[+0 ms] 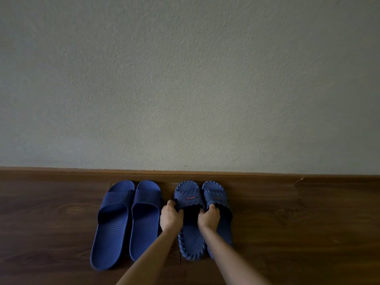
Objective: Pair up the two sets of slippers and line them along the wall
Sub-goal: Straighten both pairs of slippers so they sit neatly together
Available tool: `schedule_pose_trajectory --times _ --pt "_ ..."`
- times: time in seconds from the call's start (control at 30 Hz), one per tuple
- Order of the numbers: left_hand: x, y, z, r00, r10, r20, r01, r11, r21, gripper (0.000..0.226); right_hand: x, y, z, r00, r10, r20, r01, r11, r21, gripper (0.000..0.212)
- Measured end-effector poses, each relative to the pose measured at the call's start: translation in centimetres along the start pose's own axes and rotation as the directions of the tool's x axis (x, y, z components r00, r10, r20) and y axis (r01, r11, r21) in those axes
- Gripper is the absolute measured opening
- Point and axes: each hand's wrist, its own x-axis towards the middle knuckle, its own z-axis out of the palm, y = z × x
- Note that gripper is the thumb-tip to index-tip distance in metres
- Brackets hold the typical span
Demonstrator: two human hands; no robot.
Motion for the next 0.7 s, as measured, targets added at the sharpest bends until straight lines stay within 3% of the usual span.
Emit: schedule_pose_trajectory --times 0.3,0.7 --pt "-0.14 -0.03 -0.11 1.0 -0.02 0.014 0.021 0.999 -0.027 0.039 -0.25 0.04 -0.07 1.0 -0.005 0.013 0.005 0.999 -0.031 0.03" --pt "-0.25 0.11 0.37 1.0 -0.013 -0.007 0.013 0.999 0.048 0.025 0.3 0.06 0.03 0.998 0.003 0.058 -0.002 1.0 -0.014 0.038"
